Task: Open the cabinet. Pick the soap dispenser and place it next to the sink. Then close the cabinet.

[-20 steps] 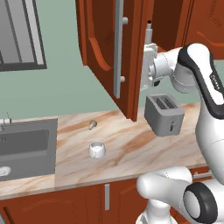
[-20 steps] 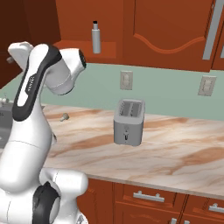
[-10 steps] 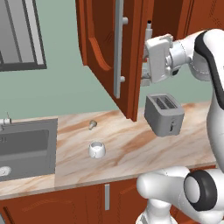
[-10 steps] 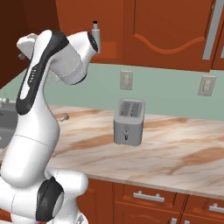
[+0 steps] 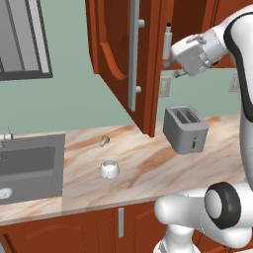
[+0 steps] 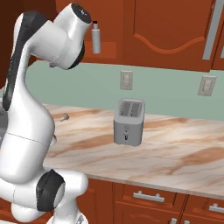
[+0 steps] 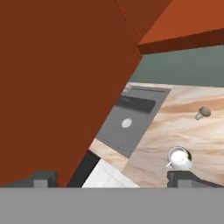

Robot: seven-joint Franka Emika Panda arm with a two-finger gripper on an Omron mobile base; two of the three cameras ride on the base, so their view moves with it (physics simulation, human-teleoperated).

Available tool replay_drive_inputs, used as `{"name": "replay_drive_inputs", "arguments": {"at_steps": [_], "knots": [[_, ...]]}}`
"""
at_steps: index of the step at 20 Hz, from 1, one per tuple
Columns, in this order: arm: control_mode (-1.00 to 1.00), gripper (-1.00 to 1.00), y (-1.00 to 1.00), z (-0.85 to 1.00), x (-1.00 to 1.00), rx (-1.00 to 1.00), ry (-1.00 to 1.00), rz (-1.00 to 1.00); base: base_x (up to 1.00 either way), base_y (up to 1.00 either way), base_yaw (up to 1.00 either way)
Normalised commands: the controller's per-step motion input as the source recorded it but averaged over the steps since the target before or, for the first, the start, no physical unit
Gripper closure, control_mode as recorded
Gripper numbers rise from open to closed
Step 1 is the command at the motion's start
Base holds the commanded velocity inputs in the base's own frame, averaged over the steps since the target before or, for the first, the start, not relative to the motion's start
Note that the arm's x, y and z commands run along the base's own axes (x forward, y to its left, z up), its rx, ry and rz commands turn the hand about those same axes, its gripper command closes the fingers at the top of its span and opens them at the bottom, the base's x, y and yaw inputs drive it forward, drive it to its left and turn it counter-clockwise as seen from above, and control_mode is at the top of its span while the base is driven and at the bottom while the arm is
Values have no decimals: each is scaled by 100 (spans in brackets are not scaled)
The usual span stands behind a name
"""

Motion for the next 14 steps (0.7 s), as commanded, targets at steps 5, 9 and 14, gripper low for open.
{"name": "replay_drive_inputs", "arguments": {"at_steps": [5, 9, 14], "knots": [[-100, -100, -23, 0, 12, -36, -32, -15, 0, 0, 0], [-100, -100, -18, 6, 27, -24, -10, -26, 0, 0, 0], [-100, -100, -25, 4, 37, -9, 0, -28, 0, 0, 0]]}}
